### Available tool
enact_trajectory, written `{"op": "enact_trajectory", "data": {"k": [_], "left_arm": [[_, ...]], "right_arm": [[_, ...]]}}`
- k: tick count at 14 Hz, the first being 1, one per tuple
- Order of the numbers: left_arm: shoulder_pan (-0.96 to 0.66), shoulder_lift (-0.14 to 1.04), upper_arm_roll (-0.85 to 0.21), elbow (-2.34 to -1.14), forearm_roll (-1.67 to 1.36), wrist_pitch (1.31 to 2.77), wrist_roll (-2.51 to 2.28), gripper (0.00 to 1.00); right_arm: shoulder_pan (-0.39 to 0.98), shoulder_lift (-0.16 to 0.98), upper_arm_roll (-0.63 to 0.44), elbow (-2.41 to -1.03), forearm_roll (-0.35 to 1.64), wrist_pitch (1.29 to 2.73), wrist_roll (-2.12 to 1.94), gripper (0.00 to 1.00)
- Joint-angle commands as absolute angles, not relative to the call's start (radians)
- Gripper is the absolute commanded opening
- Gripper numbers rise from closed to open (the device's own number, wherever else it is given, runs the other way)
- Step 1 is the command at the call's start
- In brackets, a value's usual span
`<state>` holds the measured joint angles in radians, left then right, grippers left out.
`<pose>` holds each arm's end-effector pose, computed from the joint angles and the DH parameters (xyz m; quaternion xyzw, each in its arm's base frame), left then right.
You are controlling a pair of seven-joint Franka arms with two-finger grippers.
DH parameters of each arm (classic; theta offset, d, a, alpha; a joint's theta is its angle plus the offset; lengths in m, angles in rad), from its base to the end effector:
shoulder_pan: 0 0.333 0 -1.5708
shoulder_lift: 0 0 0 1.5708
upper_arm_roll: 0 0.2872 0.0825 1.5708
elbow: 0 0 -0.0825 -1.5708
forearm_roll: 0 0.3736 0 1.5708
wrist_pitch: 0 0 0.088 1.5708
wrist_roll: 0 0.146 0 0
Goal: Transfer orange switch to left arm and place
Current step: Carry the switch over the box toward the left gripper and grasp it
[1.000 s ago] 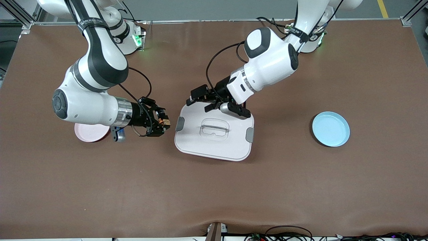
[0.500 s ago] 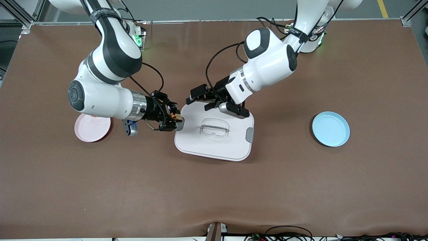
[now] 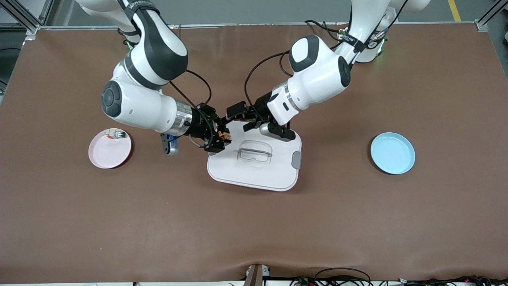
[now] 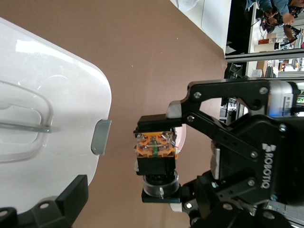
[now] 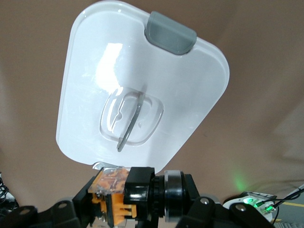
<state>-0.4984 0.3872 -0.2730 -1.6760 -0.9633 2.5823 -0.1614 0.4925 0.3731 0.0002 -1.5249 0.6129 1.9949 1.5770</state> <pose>0.5149 -0.4768 0.3909 0.8952 0.0681 0.0253 0.4398 0.5632 0.3656 0.4083 -0.7586 0.5862 0.2177 0.1830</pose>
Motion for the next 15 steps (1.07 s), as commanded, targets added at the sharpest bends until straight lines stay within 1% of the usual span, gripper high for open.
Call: {"op": "enact_trajectory", "data": {"k": [1, 7, 15], "left_arm": [[-0.5, 0.405, -0.276, -1.652, -0.989, 2.582, -0.156, 1.0], [-0.5, 0.411, -0.276, -1.641, -0.992, 2.582, -0.158, 1.0], [-0.5, 0.413, -0.276, -1.643, -0.991, 2.583, -0.143, 1.0]], "right_arm": [[0.511, 0.382, -0.011, -1.5, 0.632, 1.994, 1.6, 0.0], [0.541, 0.379, -0.012, -1.502, 0.623, 2.009, 1.641, 0.0], [0.549, 0.37, -0.011, -1.506, 0.62, 2.002, 1.664, 0.0]]}}
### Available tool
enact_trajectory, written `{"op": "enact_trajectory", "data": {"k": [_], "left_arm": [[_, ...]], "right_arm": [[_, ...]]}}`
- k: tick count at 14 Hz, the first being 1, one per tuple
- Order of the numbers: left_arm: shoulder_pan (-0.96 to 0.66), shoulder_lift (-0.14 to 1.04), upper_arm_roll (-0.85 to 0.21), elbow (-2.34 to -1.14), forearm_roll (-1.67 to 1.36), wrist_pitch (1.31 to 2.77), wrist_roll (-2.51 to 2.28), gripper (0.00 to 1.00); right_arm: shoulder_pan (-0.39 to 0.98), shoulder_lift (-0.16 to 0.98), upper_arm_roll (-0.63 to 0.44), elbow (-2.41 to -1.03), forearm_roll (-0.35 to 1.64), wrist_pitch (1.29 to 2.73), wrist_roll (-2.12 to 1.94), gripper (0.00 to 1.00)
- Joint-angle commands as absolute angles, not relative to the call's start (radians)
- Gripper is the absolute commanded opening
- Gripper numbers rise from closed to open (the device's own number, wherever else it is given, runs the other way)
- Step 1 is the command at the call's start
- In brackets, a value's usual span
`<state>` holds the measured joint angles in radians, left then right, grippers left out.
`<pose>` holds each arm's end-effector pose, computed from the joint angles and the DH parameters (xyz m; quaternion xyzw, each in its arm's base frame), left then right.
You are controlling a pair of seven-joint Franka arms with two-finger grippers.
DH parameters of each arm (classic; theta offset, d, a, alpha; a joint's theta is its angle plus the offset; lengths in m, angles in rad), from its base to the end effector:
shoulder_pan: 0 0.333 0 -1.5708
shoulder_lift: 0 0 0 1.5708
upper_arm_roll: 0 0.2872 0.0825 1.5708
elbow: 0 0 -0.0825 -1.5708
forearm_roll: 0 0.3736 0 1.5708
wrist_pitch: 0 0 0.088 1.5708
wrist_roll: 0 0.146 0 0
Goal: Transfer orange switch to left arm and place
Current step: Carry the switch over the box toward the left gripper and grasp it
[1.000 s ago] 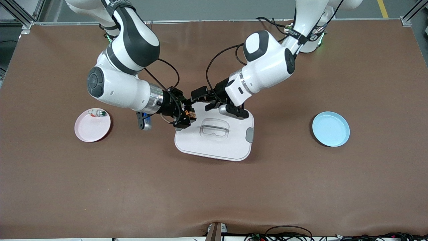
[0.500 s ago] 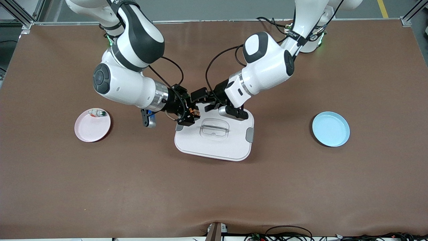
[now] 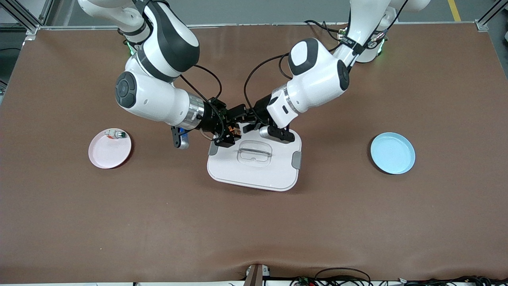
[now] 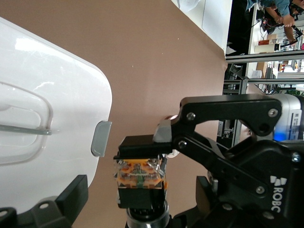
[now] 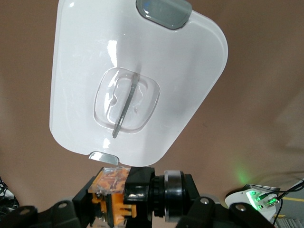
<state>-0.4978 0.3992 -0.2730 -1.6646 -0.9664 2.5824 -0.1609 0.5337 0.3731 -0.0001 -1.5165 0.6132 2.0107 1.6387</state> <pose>0.5177 -0.4778 0.3887 0.8943 0.0703 0.0242 0.4413 0.5513 0.3890 0.4137 -0.7513 0.5946 0.2212 0.1817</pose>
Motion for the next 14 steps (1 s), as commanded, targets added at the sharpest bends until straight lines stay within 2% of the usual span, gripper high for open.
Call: {"op": "enact_trajectory", "data": {"k": [1, 2, 5, 7, 8, 13, 14], "left_arm": [[-0.5, 0.413, -0.276, -1.643, -0.991, 2.583, -0.141, 0.91], [-0.5, 0.413, -0.276, -1.643, -0.989, 2.582, -0.141, 0.73], [-0.5, 0.413, -0.276, -1.643, -0.982, 2.582, -0.14, 0.41], [-0.499, 0.413, -0.276, -1.643, -0.98, 2.582, -0.14, 0.12], [-0.499, 0.413, -0.276, -1.643, -0.98, 2.582, -0.14, 0.01], [-0.499, 0.413, -0.276, -1.646, -0.977, 2.582, -0.14, 0.0], [-0.499, 0.413, -0.275, -1.646, -0.977, 2.582, -0.14, 0.0]], "right_arm": [[0.554, 0.368, -0.011, -1.506, 0.62, 2.002, 1.666, 0.0], [0.558, 0.368, -0.011, -1.508, 0.62, 2.002, 1.666, 0.0], [0.558, 0.365, -0.011, -1.508, 0.62, 1.999, 1.671, 0.0], [0.558, 0.365, -0.011, -1.508, 0.62, 2.0, 1.672, 0.0], [0.558, 0.367, -0.011, -1.508, 0.62, 2.002, 1.672, 0.0], [0.558, 0.368, -0.011, -1.508, 0.621, 1.999, 1.675, 0.0], [0.555, 0.37, -0.012, -1.508, 0.623, 1.997, 1.675, 0.07]]}}
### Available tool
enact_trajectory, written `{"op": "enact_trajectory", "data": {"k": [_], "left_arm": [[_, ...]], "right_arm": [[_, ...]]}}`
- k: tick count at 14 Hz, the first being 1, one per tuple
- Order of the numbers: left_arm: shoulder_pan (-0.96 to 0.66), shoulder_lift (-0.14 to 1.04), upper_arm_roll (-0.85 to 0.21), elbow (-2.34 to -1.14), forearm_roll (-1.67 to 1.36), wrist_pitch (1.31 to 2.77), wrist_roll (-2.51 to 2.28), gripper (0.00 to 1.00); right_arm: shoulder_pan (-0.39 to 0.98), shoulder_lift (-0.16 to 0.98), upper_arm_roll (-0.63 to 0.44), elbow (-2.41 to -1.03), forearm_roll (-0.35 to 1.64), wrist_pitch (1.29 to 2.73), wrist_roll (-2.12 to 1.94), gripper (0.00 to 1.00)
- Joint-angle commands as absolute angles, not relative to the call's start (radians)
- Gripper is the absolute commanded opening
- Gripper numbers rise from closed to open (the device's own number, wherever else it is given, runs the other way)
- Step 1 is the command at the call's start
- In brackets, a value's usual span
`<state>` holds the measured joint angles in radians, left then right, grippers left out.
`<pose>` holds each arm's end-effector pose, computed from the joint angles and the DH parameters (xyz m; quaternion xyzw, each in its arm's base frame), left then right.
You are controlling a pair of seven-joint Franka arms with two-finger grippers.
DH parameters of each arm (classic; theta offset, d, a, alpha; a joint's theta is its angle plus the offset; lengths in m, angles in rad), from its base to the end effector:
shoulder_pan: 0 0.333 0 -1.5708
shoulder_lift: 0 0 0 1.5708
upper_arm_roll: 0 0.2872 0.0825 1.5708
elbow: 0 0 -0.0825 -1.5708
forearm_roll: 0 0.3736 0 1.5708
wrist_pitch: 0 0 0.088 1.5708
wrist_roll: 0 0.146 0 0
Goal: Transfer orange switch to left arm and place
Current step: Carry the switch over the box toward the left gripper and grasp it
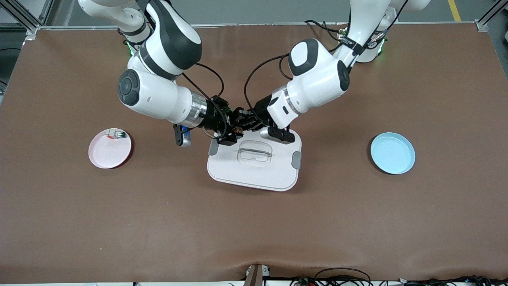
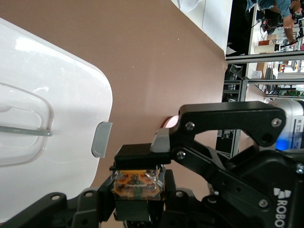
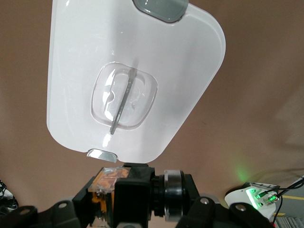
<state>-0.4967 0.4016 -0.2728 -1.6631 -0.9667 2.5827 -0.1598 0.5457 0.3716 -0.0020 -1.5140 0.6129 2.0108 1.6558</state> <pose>0.5188 -0.4773 0.3878 0.8942 0.0708 0.0244 0.4413 0.5476 0.3948 0.4159 -0.7496 0.5967 0.2225 0.1803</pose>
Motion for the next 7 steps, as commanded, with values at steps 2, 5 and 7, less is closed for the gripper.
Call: {"op": "enact_trajectory", "data": {"k": [2, 5, 7], "left_arm": [[-0.499, 0.413, -0.276, -1.646, -0.977, 2.582, -0.138, 0.0], [-0.497, 0.413, -0.275, -1.647, -0.977, 2.582, -0.132, 0.0], [-0.495, 0.411, -0.276, -1.647, -0.977, 2.582, -0.132, 0.0]], "right_arm": [[0.555, 0.37, -0.012, -1.508, 0.62, 1.996, 1.675, 0.31], [0.558, 0.37, -0.015, -1.506, 0.615, 2.003, 1.677, 1.0], [0.558, 0.37, -0.014, -1.506, 0.603, 2.006, 1.675, 1.0]]}}
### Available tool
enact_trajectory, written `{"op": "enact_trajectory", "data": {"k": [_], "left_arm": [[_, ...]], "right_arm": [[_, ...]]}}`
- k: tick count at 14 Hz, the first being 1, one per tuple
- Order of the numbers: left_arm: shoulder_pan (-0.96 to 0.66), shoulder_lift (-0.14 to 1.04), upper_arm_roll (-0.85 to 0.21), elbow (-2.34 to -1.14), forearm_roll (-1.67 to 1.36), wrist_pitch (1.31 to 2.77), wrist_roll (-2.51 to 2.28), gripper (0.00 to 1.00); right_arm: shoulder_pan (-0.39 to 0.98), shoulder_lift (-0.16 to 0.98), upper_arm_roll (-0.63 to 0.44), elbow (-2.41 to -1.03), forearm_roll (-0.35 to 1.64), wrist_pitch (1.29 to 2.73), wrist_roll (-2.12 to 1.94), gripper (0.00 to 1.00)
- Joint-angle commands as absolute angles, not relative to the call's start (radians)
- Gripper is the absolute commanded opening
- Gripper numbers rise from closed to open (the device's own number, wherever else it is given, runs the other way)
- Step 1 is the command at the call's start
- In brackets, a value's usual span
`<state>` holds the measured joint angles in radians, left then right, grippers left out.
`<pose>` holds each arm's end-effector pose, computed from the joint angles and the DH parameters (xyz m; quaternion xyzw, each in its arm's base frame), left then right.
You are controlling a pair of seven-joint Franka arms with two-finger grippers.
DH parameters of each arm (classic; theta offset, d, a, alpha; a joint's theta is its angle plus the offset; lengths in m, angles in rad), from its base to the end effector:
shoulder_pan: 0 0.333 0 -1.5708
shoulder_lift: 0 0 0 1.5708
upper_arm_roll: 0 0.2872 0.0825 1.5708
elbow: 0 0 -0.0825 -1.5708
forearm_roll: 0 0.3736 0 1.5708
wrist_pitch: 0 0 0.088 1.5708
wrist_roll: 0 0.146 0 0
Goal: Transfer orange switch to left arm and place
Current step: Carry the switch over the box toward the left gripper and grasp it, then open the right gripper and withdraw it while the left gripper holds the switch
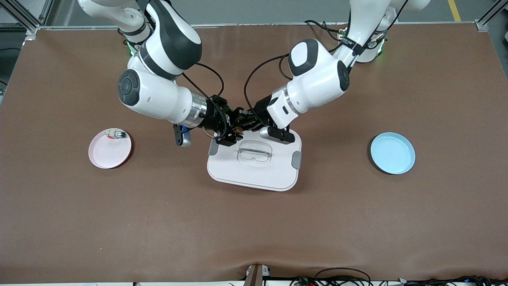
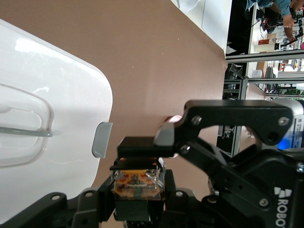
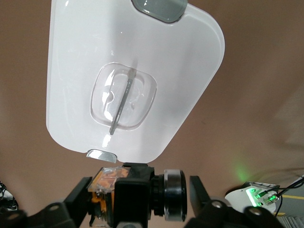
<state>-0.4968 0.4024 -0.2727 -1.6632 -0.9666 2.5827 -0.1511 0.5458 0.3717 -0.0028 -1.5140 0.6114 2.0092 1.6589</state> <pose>0.5188 -0.4773 0.3872 0.8947 0.0671 0.0260 0.4409 0.5476 0.3943 0.4156 -0.7491 0.5978 0.2225 0.1790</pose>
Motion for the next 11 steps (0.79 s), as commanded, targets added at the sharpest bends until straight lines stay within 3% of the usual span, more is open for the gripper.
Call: {"op": "enact_trajectory", "data": {"k": [1, 7, 11], "left_arm": [[-0.495, 0.41, -0.275, -1.647, -0.977, 2.582, -0.132, 0.0], [-0.486, 0.382, -0.273, -1.66, -0.976, 2.576, -0.126, 0.0], [-0.473, 0.307, -0.273, -1.75, -0.974, 2.573, -0.075, 0.03]], "right_arm": [[0.558, 0.37, -0.014, -1.506, 0.597, 2.006, 1.675, 1.0], [0.56, 0.37, -0.014, -1.503, 0.592, 2.006, 1.674, 1.0], [0.56, 0.373, -0.014, -1.505, 0.591, 2.005, 1.667, 1.0]]}}
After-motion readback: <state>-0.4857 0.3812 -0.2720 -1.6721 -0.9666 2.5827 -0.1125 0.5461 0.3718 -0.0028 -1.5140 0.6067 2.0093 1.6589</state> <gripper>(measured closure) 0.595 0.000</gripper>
